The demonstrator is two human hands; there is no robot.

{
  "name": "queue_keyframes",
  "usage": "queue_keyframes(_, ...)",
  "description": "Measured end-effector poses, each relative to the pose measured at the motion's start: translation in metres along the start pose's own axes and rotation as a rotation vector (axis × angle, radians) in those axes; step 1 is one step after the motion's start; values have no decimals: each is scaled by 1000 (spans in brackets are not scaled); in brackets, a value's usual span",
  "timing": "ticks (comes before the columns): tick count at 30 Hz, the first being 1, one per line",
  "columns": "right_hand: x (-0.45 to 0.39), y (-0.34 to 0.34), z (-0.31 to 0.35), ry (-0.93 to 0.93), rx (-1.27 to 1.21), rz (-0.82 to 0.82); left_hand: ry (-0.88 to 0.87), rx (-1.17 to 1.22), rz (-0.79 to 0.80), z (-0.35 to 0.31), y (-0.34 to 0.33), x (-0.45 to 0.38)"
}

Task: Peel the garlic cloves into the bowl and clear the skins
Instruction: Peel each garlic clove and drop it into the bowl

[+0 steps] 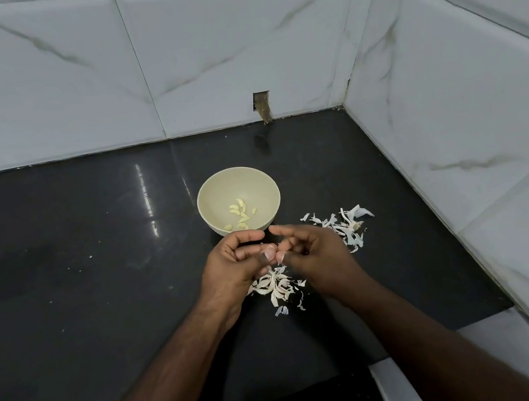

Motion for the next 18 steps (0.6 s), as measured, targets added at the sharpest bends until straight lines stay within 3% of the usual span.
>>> queue_keyframes(4,-2,3,4,23,58,51,15,-10,1,-1,-3,1)
queue_keyframes(10,0,3,5,1,-65,6,30,59,-15,-4,-2,0)
queue_keyframes(18,-1,6,4,59,181,-17,20,65,-25,-4,-2,2)
Point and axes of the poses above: each hand's wrist, its own x-axis away from the middle knuckle, its own y-axis out of the back of the hand, z = x × y, the point moved 3 cm from there along -x, towards the middle knuckle, and after that the axes turned 3 degrees about y, right-handed, at the moved point
